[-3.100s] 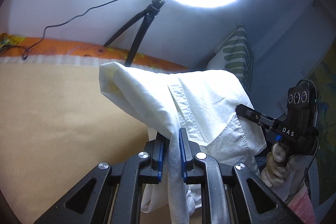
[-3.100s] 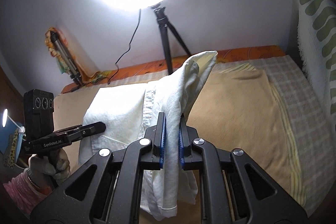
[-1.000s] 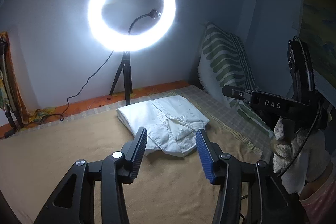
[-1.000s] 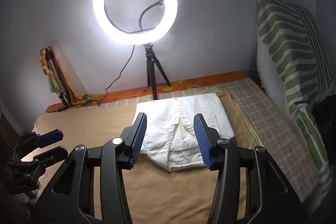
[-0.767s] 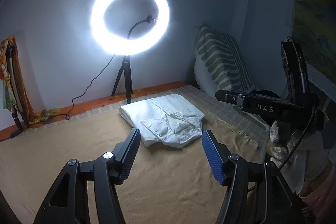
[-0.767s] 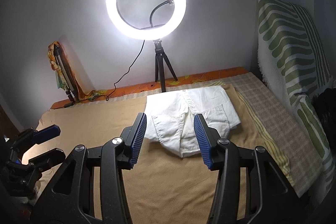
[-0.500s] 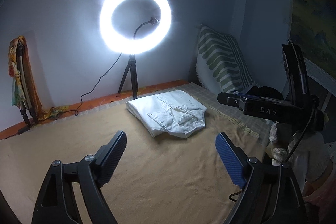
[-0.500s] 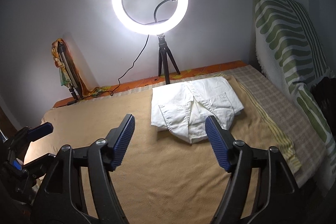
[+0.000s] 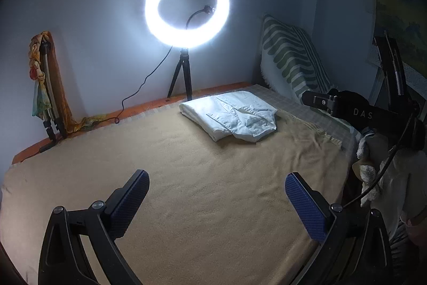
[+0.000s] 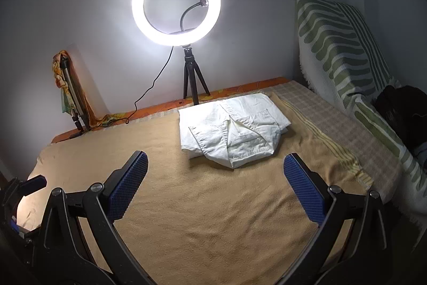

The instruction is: Fold small clothes

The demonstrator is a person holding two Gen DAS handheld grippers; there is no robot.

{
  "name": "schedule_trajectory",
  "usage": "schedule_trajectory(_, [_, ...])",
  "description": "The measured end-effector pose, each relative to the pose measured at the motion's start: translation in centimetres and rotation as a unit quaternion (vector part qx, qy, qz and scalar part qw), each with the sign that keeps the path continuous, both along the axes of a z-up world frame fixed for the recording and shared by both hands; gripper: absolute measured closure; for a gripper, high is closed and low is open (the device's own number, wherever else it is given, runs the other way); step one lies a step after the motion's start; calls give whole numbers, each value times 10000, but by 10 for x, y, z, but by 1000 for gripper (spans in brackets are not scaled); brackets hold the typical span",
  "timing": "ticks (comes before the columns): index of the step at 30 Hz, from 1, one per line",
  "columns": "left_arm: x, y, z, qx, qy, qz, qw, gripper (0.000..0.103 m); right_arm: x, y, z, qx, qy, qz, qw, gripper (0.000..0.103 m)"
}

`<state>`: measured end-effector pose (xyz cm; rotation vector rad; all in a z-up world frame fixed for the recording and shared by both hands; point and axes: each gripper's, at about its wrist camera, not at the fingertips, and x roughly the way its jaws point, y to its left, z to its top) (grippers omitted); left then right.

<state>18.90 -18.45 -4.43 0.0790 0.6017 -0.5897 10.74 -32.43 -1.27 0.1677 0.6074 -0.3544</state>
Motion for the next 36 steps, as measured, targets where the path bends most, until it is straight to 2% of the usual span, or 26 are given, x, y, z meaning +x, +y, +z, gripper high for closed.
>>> schedule_trajectory(5, [-1, 0, -6, 214, 202, -17, 9996, 0, -6, 0, -17, 200, -15, -313, 9993, 0])
schedule_trajectory(10, [-7, 4, -10, 264, 145, 77, 9995, 0, -3, 4, -21, 81, 9, -178, 9998, 0])
schedule_trajectory(20, [-8, 3, -28, 737, 260, 367, 9963, 0, 3, 5, -34, 28, 164, -95, 9998, 0])
schedule_trajectory(36, [-3, 13, -28, 697, 345, 521, 9956, 0, 7, 3, -39, -37, 215, -84, 9997, 0])
